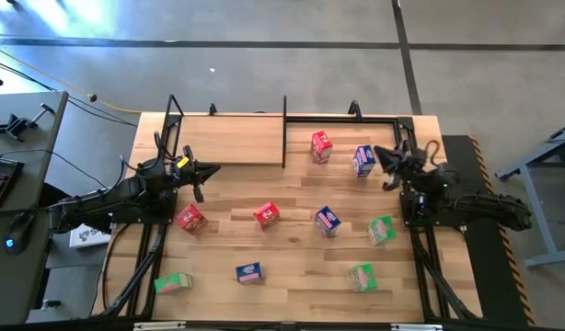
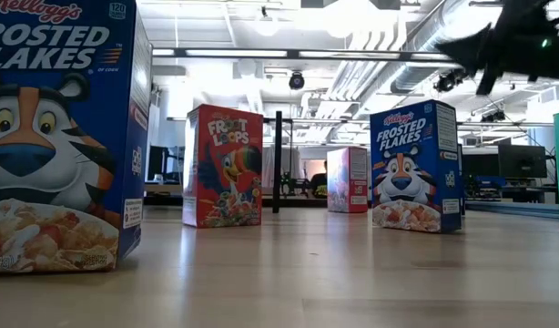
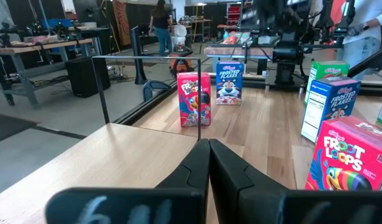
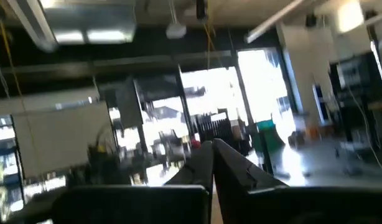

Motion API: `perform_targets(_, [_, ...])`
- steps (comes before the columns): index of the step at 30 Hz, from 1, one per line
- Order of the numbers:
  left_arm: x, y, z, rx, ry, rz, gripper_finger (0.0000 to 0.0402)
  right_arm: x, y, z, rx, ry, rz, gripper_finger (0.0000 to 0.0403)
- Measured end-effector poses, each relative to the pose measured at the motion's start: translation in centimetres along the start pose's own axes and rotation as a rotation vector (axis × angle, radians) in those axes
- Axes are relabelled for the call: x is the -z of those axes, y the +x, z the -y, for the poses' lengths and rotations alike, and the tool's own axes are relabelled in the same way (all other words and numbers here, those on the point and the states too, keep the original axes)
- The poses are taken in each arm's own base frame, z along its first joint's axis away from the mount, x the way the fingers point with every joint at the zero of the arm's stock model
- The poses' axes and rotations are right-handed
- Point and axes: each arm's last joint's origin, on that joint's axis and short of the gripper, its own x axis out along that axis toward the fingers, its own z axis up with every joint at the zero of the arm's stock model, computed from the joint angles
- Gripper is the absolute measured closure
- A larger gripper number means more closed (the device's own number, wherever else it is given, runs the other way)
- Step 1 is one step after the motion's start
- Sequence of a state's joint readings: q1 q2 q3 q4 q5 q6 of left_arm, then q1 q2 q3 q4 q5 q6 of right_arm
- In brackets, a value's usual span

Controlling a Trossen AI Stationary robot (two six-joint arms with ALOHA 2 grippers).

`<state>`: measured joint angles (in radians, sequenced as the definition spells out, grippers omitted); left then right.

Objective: Stack cereal on shelf
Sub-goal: Put the top blue cereal box on the shelf

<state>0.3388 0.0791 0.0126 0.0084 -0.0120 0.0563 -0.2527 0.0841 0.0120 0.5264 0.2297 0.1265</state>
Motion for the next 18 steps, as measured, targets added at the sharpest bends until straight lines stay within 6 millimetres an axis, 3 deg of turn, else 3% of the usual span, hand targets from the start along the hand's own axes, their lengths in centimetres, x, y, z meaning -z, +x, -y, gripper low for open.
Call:
perform_targets(4, [0.0,0.0,0.0,0.000,0.000,0.000,0.0401,-1.8,-0.2,0.0,0.016,0.045,0.183,0.0403])
perform_targets(6, [0.0,0.0,0.0,0.000,0.000,0.001,0.0401,-2.1,0.0,0.0,0.047,0.042,0.179,0.0401])
perform_targets(12, [0.0,0.0,0.0,0.000,0.000,0.000,0.0401,-2.8,2.1,-0.2,0.218,-0.009,-0.136,0.0362])
perform_targets(18, [0.0,0.0,0.0,0.000,0.000,0.000,0.0401,-3.9,5.6,-0.8,0.429,-0.061,-0.560,0.0261])
